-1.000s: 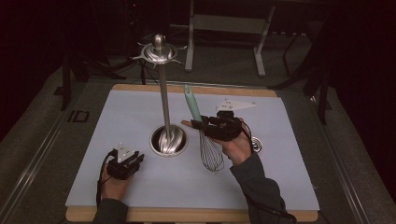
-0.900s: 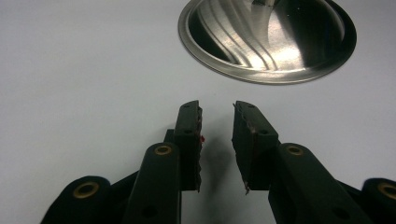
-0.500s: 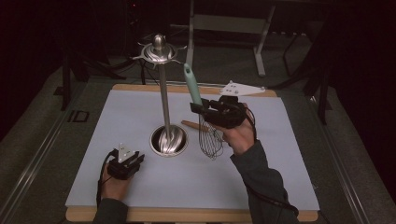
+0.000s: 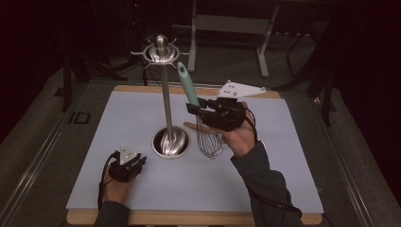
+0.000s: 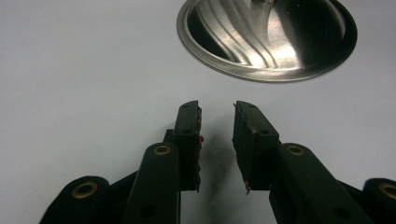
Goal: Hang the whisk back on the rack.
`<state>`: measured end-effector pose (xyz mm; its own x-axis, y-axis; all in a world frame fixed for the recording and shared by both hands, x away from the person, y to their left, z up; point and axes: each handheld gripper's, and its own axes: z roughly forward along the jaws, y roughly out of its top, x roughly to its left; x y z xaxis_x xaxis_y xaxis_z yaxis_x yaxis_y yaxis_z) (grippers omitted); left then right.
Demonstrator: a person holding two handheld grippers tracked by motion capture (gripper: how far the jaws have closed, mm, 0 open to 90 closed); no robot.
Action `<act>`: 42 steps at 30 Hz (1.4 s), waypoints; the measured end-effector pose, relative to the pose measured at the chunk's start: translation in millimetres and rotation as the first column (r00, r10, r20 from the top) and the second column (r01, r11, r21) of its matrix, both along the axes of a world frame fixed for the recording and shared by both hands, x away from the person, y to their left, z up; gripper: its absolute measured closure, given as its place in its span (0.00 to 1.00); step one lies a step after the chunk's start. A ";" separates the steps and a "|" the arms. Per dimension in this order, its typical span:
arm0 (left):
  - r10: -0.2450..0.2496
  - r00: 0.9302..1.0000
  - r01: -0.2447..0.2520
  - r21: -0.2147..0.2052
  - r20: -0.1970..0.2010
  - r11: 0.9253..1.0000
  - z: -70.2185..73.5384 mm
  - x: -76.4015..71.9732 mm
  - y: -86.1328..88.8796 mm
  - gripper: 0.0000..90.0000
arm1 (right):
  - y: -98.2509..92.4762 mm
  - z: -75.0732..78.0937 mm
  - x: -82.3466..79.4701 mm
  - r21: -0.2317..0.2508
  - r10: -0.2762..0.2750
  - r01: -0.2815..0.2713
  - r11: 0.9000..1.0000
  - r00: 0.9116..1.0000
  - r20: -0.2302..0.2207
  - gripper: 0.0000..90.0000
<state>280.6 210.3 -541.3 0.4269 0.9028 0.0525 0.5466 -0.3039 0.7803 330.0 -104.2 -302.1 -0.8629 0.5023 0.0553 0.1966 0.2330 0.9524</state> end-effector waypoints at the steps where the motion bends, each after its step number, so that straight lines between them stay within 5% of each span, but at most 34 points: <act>1: -0.001 1.000 0.001 0.001 0.000 1.000 0.0 0.1 0.1 0.80 | 0.8 0.7 -1.5 0.002 0.002 -0.002 1.000 1.000 0.003 0.77; 9: -0.002 1.000 0.002 0.001 -0.002 1.000 0.0 0.2 0.0 0.79 | 9.5 5.1 -9.4 0.014 0.046 -0.046 0.999 0.998 0.034 0.77; 22: -0.002 1.000 0.002 0.001 -0.003 1.000 0.0 0.3 0.1 0.79 | 27.8 -8.4 7.9 -0.001 0.057 -0.057 0.998 0.998 0.011 0.77; 31: -0.003 1.000 0.003 -0.003 -0.004 1.000 0.0 0.4 0.3 0.79 | 49.3 -12.5 22.2 -0.029 0.050 -0.050 0.998 0.999 0.007 0.77; 42: 0.000 1.000 0.000 0.000 -0.005 1.000 -0.1 0.5 0.0 0.79 | 47.2 -14.0 22.2 -0.060 0.018 -0.018 0.998 1.000 0.006 0.69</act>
<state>281.1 210.3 -541.4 0.4276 0.9026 0.0499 0.5507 -0.3039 0.7775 352.2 -57.1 -316.1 -0.8720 0.4891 0.0195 0.1855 0.2934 0.9378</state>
